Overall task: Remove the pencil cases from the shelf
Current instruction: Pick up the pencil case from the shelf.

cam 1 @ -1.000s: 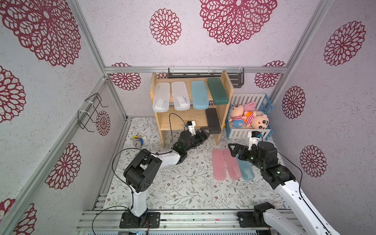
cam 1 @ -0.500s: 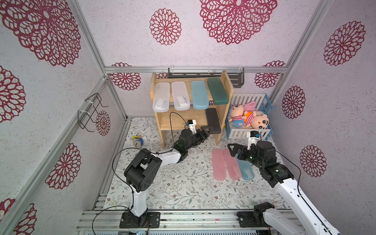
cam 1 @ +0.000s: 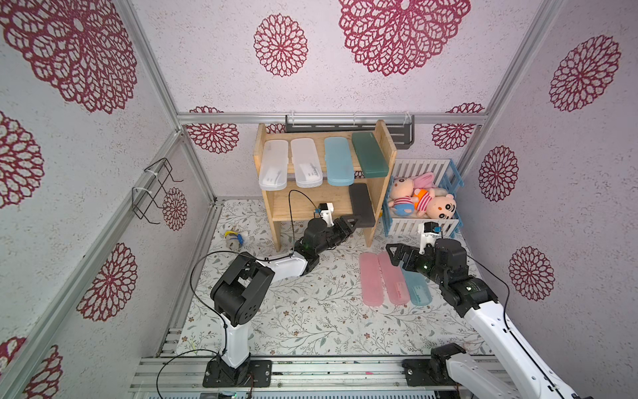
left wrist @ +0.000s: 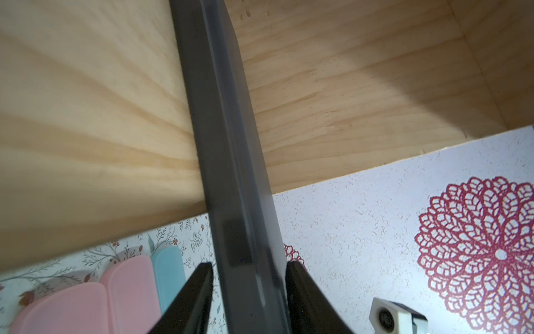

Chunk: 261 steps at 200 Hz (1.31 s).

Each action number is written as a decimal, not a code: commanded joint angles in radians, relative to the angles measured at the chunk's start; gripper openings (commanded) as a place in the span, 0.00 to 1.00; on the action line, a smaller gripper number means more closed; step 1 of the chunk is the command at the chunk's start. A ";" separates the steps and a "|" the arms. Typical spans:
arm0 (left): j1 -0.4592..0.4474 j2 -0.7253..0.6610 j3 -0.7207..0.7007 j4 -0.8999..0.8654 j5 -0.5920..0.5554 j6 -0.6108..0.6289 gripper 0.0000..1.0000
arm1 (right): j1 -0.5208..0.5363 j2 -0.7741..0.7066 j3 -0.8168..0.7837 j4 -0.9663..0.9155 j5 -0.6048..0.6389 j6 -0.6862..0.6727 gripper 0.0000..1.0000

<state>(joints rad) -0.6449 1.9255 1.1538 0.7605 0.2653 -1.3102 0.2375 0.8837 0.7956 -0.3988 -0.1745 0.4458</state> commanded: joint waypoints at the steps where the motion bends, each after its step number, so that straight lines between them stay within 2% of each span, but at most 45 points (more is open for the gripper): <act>1: 0.005 0.023 0.019 -0.008 0.010 0.017 0.19 | -0.006 -0.009 0.029 0.035 -0.005 -0.022 0.99; 24: 0.005 0.019 0.014 -0.010 0.009 0.020 0.00 | -0.007 -0.013 0.030 0.032 -0.002 -0.022 0.99; 51: 0.005 0.011 0.000 -0.017 0.003 0.031 0.00 | -0.007 -0.021 0.027 0.036 -0.006 -0.023 0.99; 74: 0.005 -0.032 -0.056 -0.031 -0.016 0.096 0.00 | -0.007 -0.051 0.005 0.082 -0.035 0.014 0.99; 99: -0.001 -0.154 -0.222 -0.045 -0.096 0.263 0.00 | 0.001 -0.092 -0.065 0.214 -0.123 0.108 0.99; 126: -0.014 -0.331 -0.418 -0.061 -0.180 0.449 0.00 | 0.046 -0.106 -0.087 0.263 -0.059 0.135 0.99; 164: -0.099 -0.553 -0.499 -0.334 -0.350 0.656 0.00 | 0.184 -0.076 -0.102 0.401 -0.009 0.202 0.99; 182: -0.150 -0.623 -0.534 -0.371 -0.421 0.694 0.00 | 0.272 -0.018 -0.096 0.478 0.047 0.221 0.99; 200: -0.187 -0.684 -0.562 -0.387 -0.462 0.714 0.00 | 0.336 0.061 -0.083 0.566 0.050 0.243 0.99; 261: -0.264 -0.824 -0.593 -0.478 -0.553 0.756 0.00 | 0.429 0.271 0.011 0.642 0.067 0.243 0.99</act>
<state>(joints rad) -0.8871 1.1542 0.5728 0.2943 -0.2249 -0.5976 0.6456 1.1267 0.7521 0.1589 -0.1390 0.6773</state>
